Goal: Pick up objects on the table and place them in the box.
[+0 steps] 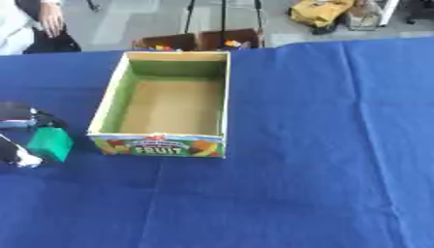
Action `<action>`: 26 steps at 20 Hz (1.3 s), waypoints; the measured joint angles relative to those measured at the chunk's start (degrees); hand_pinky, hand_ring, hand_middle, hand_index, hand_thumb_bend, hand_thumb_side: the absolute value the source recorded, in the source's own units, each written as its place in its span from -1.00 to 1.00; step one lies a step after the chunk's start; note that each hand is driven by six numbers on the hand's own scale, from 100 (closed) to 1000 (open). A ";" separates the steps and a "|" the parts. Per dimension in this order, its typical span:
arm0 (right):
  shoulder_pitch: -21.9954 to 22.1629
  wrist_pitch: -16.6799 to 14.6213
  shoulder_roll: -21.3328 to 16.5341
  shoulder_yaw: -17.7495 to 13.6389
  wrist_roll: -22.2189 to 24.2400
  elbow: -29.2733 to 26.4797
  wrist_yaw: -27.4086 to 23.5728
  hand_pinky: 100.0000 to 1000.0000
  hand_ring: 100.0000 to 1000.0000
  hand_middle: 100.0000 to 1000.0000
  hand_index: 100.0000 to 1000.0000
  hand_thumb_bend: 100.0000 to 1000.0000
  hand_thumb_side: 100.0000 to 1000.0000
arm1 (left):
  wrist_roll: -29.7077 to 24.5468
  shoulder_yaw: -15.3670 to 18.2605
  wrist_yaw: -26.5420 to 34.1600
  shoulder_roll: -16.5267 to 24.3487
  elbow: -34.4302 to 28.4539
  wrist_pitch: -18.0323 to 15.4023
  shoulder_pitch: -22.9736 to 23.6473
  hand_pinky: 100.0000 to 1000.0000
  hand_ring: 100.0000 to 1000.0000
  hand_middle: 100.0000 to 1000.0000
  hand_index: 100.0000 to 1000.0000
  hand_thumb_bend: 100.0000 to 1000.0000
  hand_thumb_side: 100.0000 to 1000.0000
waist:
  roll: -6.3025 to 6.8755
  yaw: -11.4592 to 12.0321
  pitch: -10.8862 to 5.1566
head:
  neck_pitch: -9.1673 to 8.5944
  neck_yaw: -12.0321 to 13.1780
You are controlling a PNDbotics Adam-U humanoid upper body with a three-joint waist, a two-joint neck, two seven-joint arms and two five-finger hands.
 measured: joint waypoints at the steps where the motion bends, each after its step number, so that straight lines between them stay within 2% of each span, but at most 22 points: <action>1: 0.00 0.00 0.00 0.00 0.00 0.00 -0.02 0.32 0.39 -0.07 0.36 -1.00 0.10 | -0.01 0.00 -0.24 0.00 -0.07 0.01 -0.08 0.14 0.43 0.50 0.81 -0.46 0.25 | 0.04 -0.05 0.04 | -0.01 0.00; 7: 0.00 0.00 0.00 -0.01 0.03 0.00 -0.14 0.33 0.39 -0.07 0.36 -1.00 0.09 | 0.21 0.00 -1.04 -0.02 -0.09 -0.21 -0.14 -0.11 0.20 0.31 0.67 -0.56 0.25 | 0.12 -0.16 0.10 | -0.04 0.00; 11: 0.00 0.00 0.00 -0.04 0.03 0.00 -0.15 0.33 0.39 -0.08 0.36 -1.00 0.08 | 0.52 0.00 -1.35 -0.07 -0.07 -0.52 -0.11 -0.34 0.03 0.12 0.53 -0.62 0.12 | 0.15 -0.18 0.14 | -0.18 0.00; 13: 0.00 0.00 0.00 -0.14 0.03 0.00 -0.15 0.33 0.39 -0.08 0.36 -1.00 0.08 | 0.69 0.00 -1.57 -0.14 -0.06 -0.69 -0.08 -0.44 -0.05 0.05 0.43 -0.76 0.02 | 0.17 -0.19 0.14 | -0.21 -0.01; 16: 0.00 0.00 0.00 -0.32 0.03 0.00 -0.15 0.33 0.39 -0.08 0.36 -1.00 0.08 | 1.27 0.02 -2.43 -0.19 -0.13 -1.27 -0.05 -0.48 -0.08 0.01 0.37 -1.00 -0.12 | 0.22 -0.23 0.14 | -0.23 -0.06; 21: 0.05 0.00 0.00 -0.33 0.04 0.00 -0.15 0.33 0.39 -0.09 0.36 -1.00 0.08 | 3.02 0.23 -3.87 -0.41 -0.63 -3.02 0.01 -0.59 -0.14 -0.04 0.32 -1.00 -0.24 | 0.36 -0.16 0.14 | -0.23 -0.10; 26: 0.50 0.02 0.00 -0.35 0.04 0.00 -0.15 0.33 0.39 -0.09 0.36 -1.00 0.08 | 3.91 0.59 -3.23 -0.45 -1.30 -3.91 0.01 -0.66 -0.18 -0.08 0.28 -1.00 -0.17 | 0.53 -0.08 0.14 | -0.23 -0.30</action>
